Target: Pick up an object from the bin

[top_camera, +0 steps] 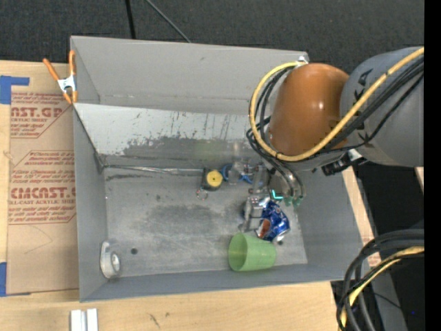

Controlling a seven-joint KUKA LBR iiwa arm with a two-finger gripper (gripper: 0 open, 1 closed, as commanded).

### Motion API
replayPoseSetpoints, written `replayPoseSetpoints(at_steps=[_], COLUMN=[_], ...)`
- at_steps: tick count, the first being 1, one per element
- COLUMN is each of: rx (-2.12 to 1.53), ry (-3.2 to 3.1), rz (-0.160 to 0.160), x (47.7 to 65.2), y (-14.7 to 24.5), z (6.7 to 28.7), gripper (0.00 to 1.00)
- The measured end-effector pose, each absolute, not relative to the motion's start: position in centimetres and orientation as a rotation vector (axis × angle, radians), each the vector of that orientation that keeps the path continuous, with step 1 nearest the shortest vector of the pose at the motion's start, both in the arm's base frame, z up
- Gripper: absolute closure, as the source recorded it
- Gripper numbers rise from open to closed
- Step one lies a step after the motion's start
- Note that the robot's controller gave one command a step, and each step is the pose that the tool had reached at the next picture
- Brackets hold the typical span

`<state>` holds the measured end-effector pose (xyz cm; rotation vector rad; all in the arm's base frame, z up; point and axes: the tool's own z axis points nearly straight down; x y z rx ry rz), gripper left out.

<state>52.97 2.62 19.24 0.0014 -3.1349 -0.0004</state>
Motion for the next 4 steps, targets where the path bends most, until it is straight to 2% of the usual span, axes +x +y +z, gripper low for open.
replayPoseSetpoints(at_steps=[1,2,3,4], rx=[0.607,0.663,0.664,0.597], ry=[-3.084,-3.073,-3.078,-3.093], rz=[0.002,-0.003,0.002,0.005], x=[52.1,51.1,51.3,52.3], y=[-9.2,-10.1,-10.1,-10.9], z=[10.7,6.8,7.1,23.7], gripper=[0.0,0.0,1.0,1.0])
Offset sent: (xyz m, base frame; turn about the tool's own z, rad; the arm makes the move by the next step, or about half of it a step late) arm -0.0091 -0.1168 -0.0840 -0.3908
